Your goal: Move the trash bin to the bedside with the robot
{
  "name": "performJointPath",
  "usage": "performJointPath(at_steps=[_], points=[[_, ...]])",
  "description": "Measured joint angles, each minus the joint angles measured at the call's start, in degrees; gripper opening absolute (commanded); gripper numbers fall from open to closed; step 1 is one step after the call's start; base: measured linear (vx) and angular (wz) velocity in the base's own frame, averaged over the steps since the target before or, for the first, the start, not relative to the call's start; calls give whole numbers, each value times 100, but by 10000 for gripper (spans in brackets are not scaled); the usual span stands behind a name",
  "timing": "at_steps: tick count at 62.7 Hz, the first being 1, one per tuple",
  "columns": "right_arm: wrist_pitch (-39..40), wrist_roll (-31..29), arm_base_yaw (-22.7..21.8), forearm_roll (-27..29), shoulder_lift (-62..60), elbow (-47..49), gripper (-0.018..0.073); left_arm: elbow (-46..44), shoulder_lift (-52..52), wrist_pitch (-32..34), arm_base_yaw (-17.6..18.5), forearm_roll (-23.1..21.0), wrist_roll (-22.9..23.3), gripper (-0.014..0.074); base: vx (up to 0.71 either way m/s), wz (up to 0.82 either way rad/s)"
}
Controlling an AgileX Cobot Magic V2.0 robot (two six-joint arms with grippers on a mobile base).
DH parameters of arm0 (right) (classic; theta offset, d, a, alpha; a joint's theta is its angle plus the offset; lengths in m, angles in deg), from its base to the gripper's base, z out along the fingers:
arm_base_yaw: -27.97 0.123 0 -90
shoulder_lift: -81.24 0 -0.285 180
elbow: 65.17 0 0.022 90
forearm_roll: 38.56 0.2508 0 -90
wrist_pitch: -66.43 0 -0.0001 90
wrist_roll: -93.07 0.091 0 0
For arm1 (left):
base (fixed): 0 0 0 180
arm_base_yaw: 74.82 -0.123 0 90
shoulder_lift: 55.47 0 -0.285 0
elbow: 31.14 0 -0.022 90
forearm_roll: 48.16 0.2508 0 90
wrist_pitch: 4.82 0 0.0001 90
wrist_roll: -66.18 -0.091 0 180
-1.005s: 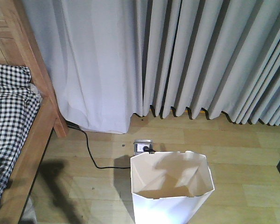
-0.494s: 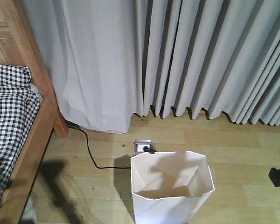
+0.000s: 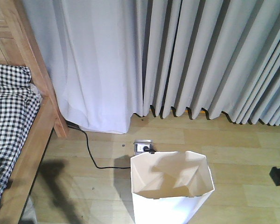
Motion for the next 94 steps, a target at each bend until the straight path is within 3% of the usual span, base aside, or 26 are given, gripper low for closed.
performJointPath(at_steps=[5,16,19,26,47,62,94], points=[[57,818,0,-885,-151,0,-9,0,0,0,0,0,0,-6,0,0],[114,3764,0,-3569,-778,-307,-9,0,0,0,0,0,0,-6,0,0],[165,4411,0,-4097,-977,-505,-9,0,0,0,0,0,0,-6,0,0],[186,5150,0,-4594,-1415,-976,-9,0,0,0,0,0,0,-6,0,0],[12,5565,0,-4790,-2015,-1065,-9,0,0,-19,0,0,0,-6,0,0],[7,6246,0,-5426,-2015,-1065,-9,0,0,-30,0,0,0,-6,0,0],[7,6271,0,-5456,-2015,-1065,-9,0,0,-31,0,0,0,-6,0,0]])
